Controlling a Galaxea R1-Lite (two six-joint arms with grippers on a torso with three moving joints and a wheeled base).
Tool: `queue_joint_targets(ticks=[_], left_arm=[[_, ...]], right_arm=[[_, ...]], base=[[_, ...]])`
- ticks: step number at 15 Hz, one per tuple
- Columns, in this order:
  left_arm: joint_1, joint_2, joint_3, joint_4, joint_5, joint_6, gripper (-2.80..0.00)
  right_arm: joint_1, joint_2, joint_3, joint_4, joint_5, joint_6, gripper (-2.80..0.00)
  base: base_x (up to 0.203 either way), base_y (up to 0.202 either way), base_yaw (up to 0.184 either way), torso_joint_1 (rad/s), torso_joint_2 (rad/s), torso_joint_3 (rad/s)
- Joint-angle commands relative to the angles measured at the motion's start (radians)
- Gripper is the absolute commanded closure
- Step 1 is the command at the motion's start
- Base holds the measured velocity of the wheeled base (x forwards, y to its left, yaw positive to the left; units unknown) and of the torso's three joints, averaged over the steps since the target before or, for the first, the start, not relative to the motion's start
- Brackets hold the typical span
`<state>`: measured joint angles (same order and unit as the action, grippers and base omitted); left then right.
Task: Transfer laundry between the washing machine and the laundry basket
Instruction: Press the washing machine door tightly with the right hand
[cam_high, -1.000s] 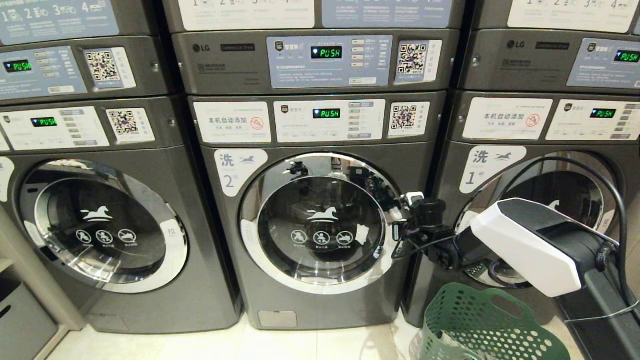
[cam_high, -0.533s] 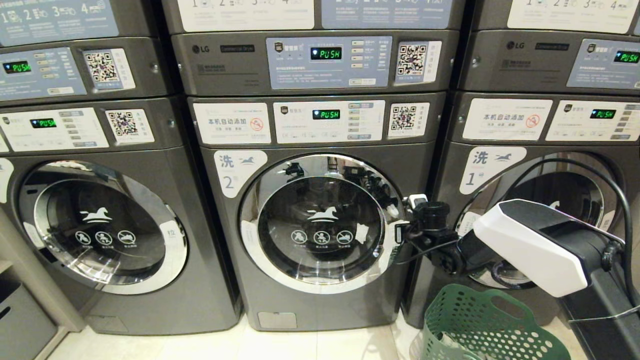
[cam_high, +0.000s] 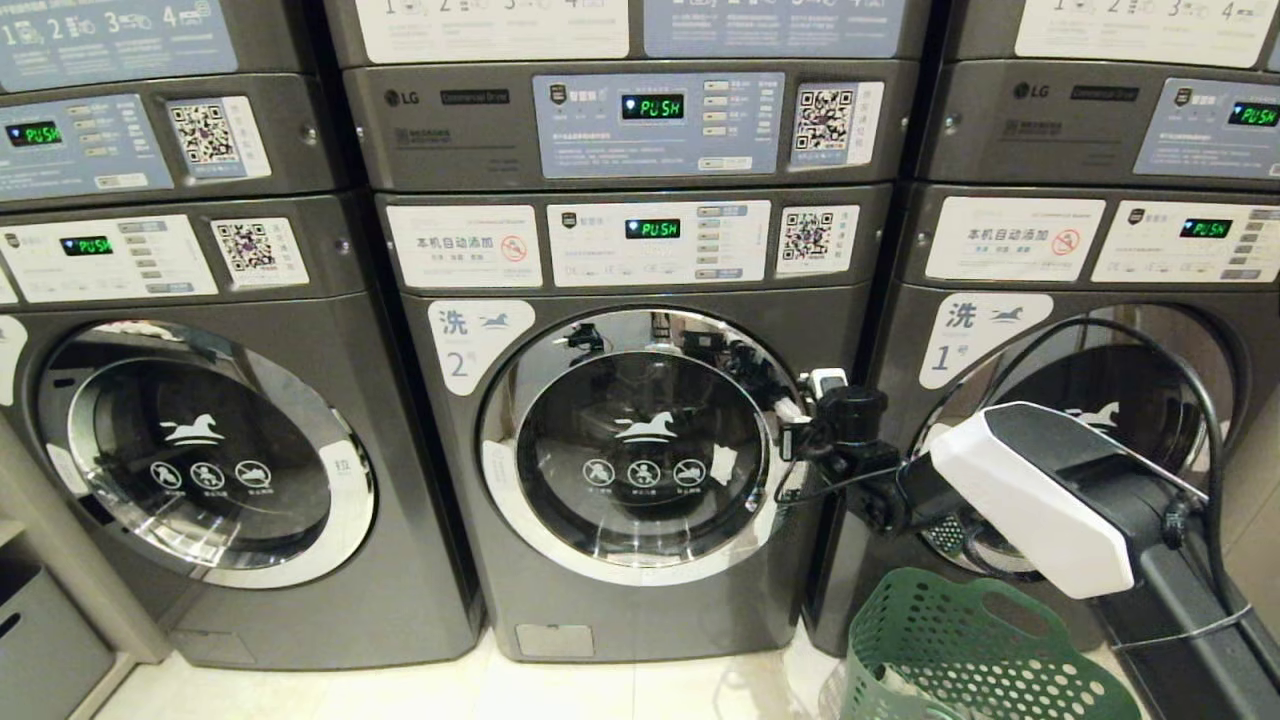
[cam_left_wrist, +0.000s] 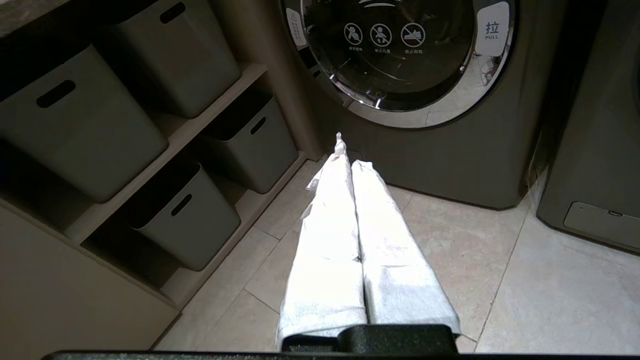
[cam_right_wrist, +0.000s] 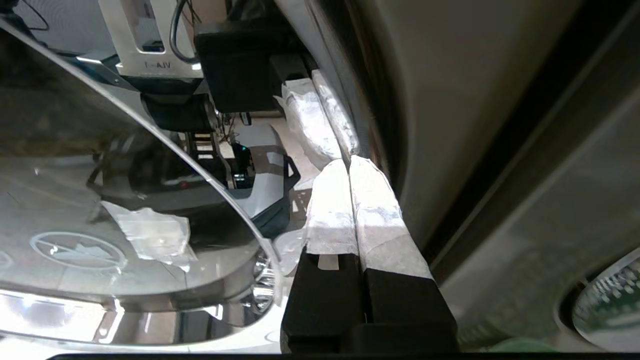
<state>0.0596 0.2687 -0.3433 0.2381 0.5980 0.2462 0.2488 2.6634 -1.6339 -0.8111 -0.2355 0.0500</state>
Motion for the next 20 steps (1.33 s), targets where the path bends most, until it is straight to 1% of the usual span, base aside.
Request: queue_joint_targets(ticks=[1,5,7,12,14,15,16,17,20], left_arm=[[0.000,0.001,-0.011,0.003,0.016,0.001,0.00],[0.000,0.001,-0.045,0.009,0.062,0.002,0.00],[0.000,0.001,-0.051,0.015,0.063,0.013,0.00],[0.000,0.001,-0.051,0.015,0.063,0.022,0.00],[0.000,0.001,-0.059,0.015,0.063,0.036,0.00],[0.000,0.001,-0.060,0.015,0.063,0.044,0.00],[0.000,0.001,-0.057,0.015,0.062,0.044,0.00],[0.000,0.001,-0.055,0.015,0.059,0.044,0.00],[0.000,0.001,-0.033,0.013,0.028,0.037,0.00]], right_arm=[[-0.003,0.058,-0.059,-0.002,-0.001,-0.001,0.00],[-0.004,0.159,-0.236,0.004,-0.001,-0.002,0.00],[-0.005,0.191,-0.309,0.042,-0.002,-0.002,0.00],[-0.006,0.201,-0.312,0.039,-0.002,0.006,0.00],[-0.006,0.193,-0.294,0.038,-0.019,0.005,0.00],[-0.006,0.162,-0.270,0.042,-0.030,0.004,0.00],[-0.005,0.118,-0.209,0.047,-0.034,0.003,0.00],[-0.003,0.057,-0.113,0.054,-0.036,0.004,0.00],[0.019,-0.229,0.302,0.081,-0.032,0.007,0.00]], base=[[0.000,0.000,0.000,0.000,0.00,0.000],[0.000,0.000,0.000,0.000,0.00,0.000],[0.000,0.000,0.000,0.000,0.00,0.000],[0.000,0.000,0.000,0.000,0.00,0.000],[0.000,0.000,0.000,0.000,0.00,0.000],[0.000,0.000,0.000,0.000,0.00,0.000],[0.000,0.000,0.000,0.000,0.00,0.000],[0.000,0.000,0.000,0.000,0.00,0.000],[0.000,0.000,0.000,0.000,0.00,0.000]])
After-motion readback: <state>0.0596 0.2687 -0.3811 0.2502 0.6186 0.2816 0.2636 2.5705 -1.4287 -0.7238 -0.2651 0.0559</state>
